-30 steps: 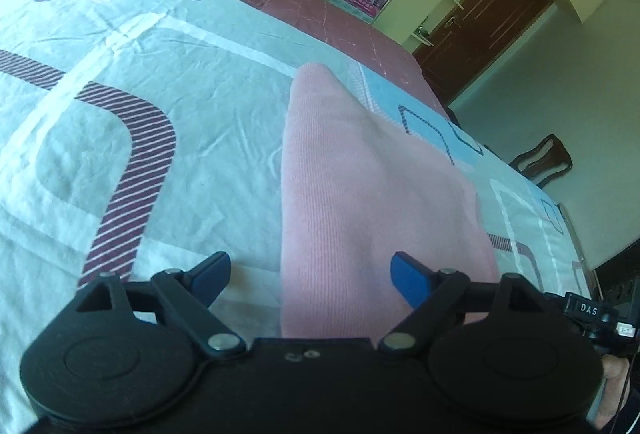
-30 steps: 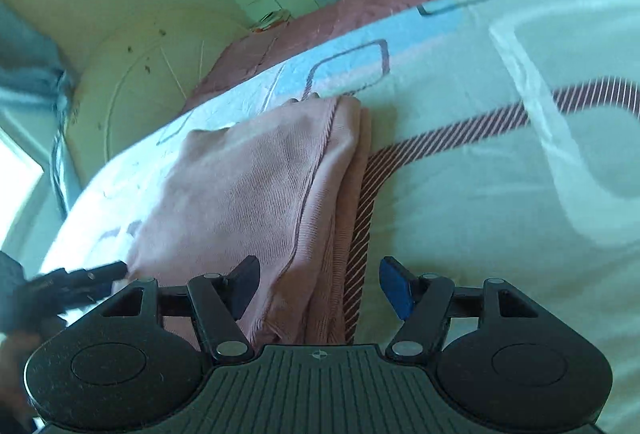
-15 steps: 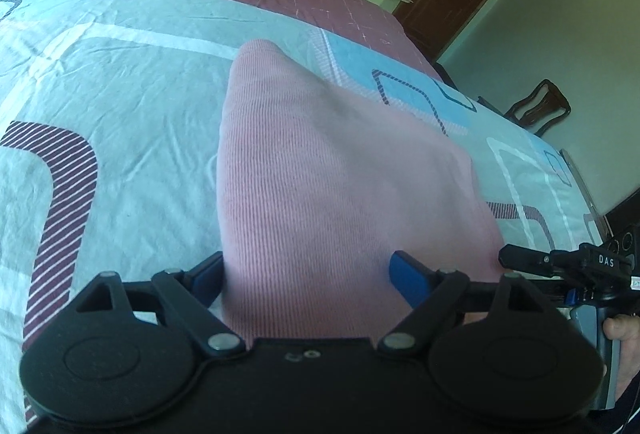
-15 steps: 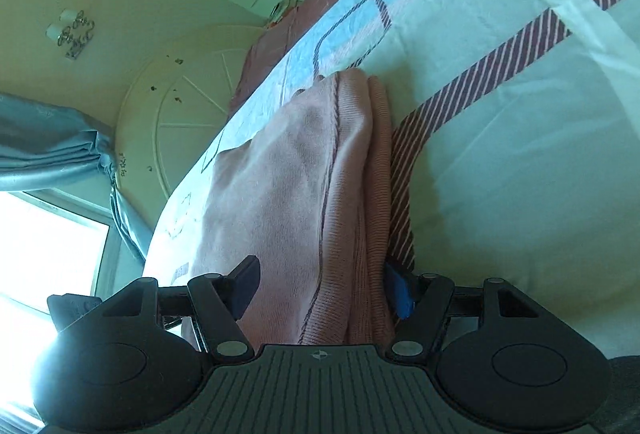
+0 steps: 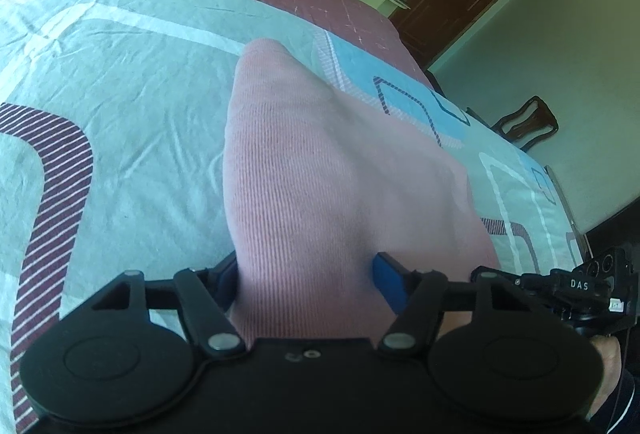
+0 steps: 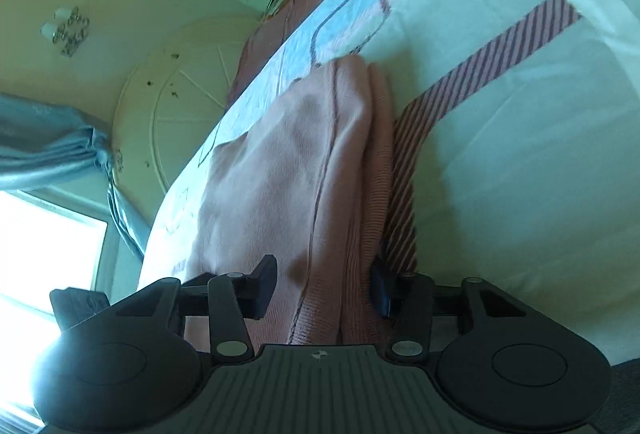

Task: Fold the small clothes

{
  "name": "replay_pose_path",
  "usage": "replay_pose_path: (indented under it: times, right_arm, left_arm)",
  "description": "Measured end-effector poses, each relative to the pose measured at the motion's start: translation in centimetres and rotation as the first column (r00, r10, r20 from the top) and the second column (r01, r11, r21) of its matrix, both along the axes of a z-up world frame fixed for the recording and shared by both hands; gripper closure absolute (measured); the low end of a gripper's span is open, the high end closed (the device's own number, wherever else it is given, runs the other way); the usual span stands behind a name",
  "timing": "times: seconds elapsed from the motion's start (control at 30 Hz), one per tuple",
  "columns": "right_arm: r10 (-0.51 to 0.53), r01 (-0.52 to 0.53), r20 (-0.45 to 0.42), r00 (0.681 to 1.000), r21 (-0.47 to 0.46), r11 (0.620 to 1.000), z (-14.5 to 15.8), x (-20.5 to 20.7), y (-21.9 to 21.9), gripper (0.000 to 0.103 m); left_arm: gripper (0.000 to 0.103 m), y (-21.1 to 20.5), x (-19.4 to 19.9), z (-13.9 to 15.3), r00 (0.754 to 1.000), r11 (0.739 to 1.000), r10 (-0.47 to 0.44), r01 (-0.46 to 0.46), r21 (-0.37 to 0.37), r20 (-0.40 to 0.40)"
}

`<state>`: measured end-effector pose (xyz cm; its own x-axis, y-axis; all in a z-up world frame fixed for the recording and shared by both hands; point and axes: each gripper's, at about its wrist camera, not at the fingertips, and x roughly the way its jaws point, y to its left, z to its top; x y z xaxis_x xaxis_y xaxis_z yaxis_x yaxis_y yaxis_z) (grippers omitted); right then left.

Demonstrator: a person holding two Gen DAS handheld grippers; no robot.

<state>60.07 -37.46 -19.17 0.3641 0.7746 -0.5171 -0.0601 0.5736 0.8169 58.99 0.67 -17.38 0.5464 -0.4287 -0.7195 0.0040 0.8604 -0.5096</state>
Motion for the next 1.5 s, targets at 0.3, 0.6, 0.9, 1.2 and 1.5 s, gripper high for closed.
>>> replay_pose_path:
  times: [0.3, 0.6, 0.9, 1.2, 1.5]
  right_arm:
    - [0.104, -0.030, 0.200, 0.974, -0.344, 0.938, 4.1, -1.5, 4.1, 0.083]
    - [0.180, -0.004, 0.366, 0.913, -0.432, 0.902, 11.3, -4.2, 7.3, 0.084]
    - [0.209, -0.006, 0.404, 0.891, -0.449, 0.893, 14.0, -7.1, 15.0, 0.084]
    - [0.240, -0.057, 0.367, 0.898, -0.446, 0.893, 12.1, -10.0, 28.2, 0.084]
    - [0.253, -0.111, 0.296, 0.921, -0.423, 0.899, 8.1, -11.4, 37.5, 0.084]
  left_arm:
    - [0.072, -4.8, -0.2, 3.3, 0.988, 0.943, -0.133, 0.100, 0.316, 0.083]
    - [0.073, -5.2, -2.3, 8.7, 0.962, 0.908, -0.189, 0.095, 0.407, 0.196]
    - [0.073, 1.0, -5.3, 11.0, 0.953, 0.906, -0.185, 0.070, 0.417, 0.242]
    - [0.073, 13.4, -9.5, 9.9, 0.970, 0.916, -0.128, 0.036, 0.399, 0.208]
    - [0.065, 22.6, -11.8, 7.2, 0.984, 0.922, -0.114, 0.055, 0.383, 0.134]
